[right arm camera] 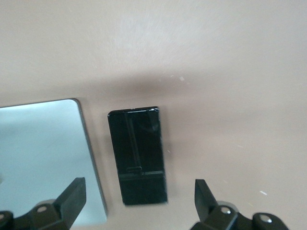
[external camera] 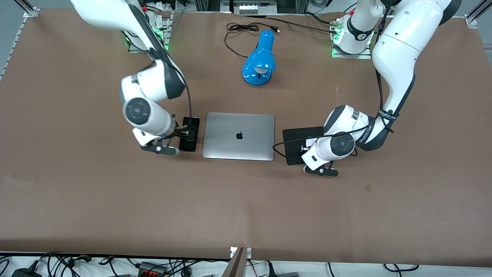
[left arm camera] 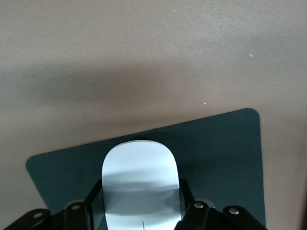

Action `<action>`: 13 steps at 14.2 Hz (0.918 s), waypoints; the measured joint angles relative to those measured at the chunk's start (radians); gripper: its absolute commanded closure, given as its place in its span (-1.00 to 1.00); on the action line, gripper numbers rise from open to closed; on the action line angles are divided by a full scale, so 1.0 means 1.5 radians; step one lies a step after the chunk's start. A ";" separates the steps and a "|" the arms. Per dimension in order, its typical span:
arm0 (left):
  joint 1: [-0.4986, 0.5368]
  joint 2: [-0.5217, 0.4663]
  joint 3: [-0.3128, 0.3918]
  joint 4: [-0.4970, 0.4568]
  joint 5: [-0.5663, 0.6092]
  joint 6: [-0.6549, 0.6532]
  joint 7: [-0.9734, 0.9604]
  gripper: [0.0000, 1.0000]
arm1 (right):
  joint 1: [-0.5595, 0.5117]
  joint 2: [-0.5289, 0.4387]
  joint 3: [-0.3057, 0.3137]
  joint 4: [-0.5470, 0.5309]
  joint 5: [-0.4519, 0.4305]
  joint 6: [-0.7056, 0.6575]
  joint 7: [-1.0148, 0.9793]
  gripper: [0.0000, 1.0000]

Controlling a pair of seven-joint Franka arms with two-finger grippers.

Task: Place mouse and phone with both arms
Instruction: 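Release the phone beside the laptop and lift the right gripper away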

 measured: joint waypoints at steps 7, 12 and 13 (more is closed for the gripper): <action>-0.001 0.000 0.001 -0.002 0.000 -0.004 0.000 -0.42 | -0.003 -0.027 -0.102 0.191 0.000 -0.183 -0.150 -1.00; 0.003 -0.002 0.001 0.002 0.000 -0.011 -0.004 -1.00 | -0.006 -0.027 -0.170 0.259 0.000 -0.248 -0.222 -1.00; 0.005 -0.008 0.001 0.007 0.000 -0.025 -0.004 -1.00 | -0.007 -0.027 -0.174 0.272 0.000 -0.257 -0.228 -1.00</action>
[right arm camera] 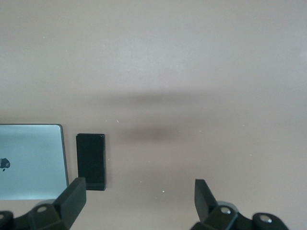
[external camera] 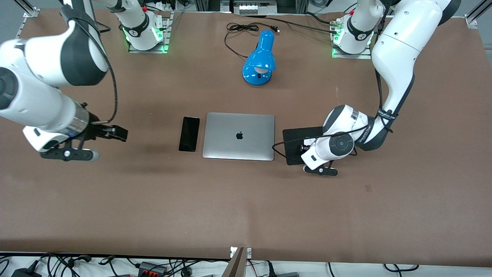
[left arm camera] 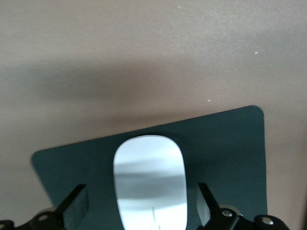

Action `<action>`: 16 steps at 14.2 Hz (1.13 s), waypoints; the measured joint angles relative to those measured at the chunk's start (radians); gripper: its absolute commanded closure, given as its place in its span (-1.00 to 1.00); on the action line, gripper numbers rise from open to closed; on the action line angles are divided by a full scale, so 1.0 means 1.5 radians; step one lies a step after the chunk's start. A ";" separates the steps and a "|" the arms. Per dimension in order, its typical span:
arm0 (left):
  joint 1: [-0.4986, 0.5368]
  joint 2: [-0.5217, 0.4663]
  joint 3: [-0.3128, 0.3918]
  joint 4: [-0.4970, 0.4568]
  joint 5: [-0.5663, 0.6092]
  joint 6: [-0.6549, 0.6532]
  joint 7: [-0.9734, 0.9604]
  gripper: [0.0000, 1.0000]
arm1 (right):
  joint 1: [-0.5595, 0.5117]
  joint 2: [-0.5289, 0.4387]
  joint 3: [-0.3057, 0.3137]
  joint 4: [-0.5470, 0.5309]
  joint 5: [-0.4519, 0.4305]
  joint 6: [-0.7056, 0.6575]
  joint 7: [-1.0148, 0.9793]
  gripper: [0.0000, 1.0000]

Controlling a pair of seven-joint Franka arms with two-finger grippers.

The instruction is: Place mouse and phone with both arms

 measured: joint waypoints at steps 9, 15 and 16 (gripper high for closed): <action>0.139 -0.246 0.000 0.070 -0.033 -0.254 0.001 -1.00 | -0.238 -0.032 0.141 0.051 -0.010 -0.008 -0.087 -1.00; 0.201 -0.337 -0.003 0.097 -0.087 -0.365 0.051 -1.00 | -0.276 -0.042 0.168 0.051 -0.047 -0.010 -0.100 -1.00; 0.200 -0.345 -0.010 0.089 -0.092 -0.369 0.051 -1.00 | -0.276 -0.046 0.171 0.048 -0.051 -0.010 -0.100 -1.00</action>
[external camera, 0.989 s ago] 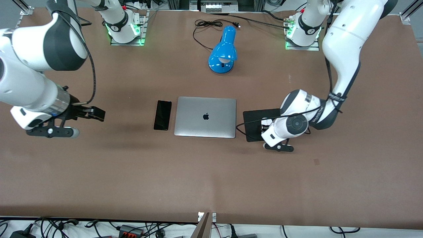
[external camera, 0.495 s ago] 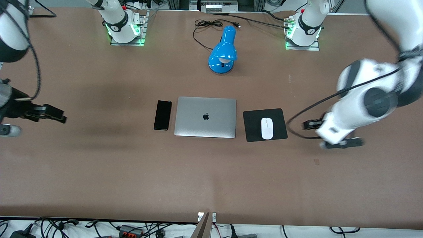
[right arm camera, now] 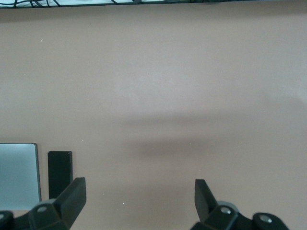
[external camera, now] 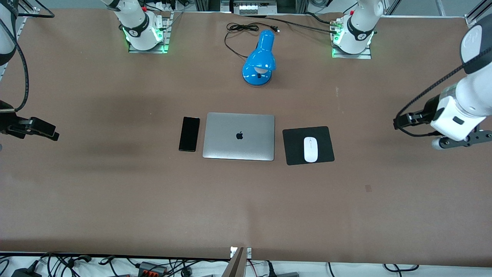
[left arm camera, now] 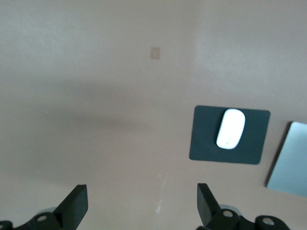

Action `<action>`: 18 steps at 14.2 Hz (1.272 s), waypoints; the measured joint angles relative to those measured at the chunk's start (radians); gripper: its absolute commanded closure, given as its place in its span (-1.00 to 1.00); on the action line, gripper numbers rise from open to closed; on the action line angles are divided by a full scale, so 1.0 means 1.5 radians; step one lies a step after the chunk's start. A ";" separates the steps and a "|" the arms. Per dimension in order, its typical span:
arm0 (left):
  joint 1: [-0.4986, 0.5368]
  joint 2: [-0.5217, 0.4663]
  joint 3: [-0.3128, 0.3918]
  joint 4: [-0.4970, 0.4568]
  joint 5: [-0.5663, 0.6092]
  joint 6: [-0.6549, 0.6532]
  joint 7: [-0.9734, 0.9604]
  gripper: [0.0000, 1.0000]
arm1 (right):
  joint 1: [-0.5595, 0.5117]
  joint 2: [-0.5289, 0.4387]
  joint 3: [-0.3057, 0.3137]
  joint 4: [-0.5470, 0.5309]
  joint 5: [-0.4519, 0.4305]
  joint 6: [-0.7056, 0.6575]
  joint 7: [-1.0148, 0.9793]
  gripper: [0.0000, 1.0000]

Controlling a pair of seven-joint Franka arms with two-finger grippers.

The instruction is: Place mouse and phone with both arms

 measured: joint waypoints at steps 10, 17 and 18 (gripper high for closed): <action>-0.005 -0.105 -0.003 -0.125 -0.008 0.114 -0.003 -1.00 | -0.001 -0.105 0.007 -0.147 -0.014 0.038 -0.018 -1.00; -0.200 -0.116 0.187 -0.105 -0.041 0.038 -0.003 -1.00 | -0.002 -0.202 0.007 -0.285 -0.019 0.077 -0.034 -1.00; -0.200 -0.116 0.189 -0.105 -0.042 0.039 -0.002 -1.00 | -0.003 -0.207 0.007 -0.291 -0.019 0.077 -0.043 -1.00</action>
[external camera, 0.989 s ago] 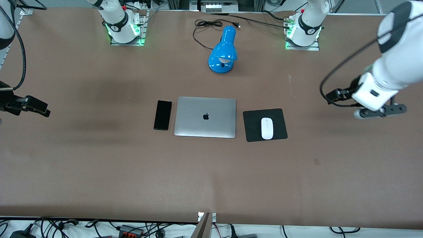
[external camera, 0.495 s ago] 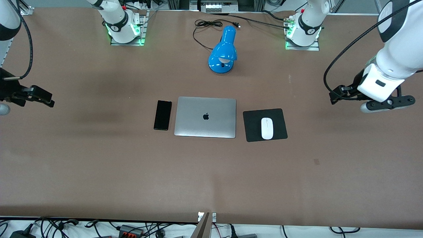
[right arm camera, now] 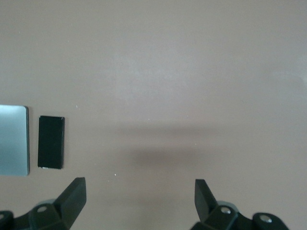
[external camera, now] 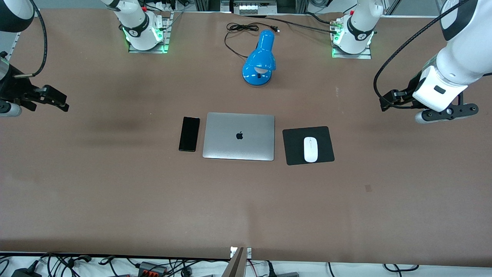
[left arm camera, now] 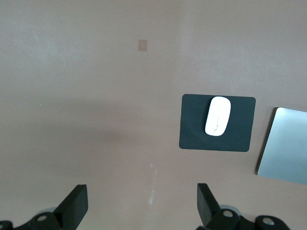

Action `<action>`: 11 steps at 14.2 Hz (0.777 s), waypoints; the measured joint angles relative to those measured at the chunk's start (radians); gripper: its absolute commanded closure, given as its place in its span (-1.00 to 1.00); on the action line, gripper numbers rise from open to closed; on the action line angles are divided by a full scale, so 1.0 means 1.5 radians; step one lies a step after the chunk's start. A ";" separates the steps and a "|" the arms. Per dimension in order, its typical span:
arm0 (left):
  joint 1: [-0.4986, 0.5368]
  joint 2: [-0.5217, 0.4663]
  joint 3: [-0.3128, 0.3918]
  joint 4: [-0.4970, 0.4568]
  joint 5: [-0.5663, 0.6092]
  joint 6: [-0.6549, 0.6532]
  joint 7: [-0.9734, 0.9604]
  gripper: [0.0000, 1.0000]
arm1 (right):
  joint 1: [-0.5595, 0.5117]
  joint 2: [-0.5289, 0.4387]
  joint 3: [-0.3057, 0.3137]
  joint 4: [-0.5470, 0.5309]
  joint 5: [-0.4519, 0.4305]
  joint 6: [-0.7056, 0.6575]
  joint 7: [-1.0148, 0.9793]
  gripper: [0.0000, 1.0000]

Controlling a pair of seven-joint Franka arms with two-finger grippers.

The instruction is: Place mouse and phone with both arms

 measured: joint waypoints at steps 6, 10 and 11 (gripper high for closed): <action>-0.003 0.000 0.005 0.018 -0.001 0.004 0.002 -1.00 | -0.005 -0.008 -0.001 -0.002 0.000 -0.004 -0.004 -1.00; -0.006 0.000 0.005 0.020 -0.001 0.003 0.002 -1.00 | -0.004 -0.009 0.000 -0.002 0.000 -0.004 -0.004 -1.00; -0.006 0.000 0.005 0.020 -0.001 0.003 0.002 -1.00 | -0.004 -0.009 0.001 -0.002 0.000 -0.004 -0.004 -1.00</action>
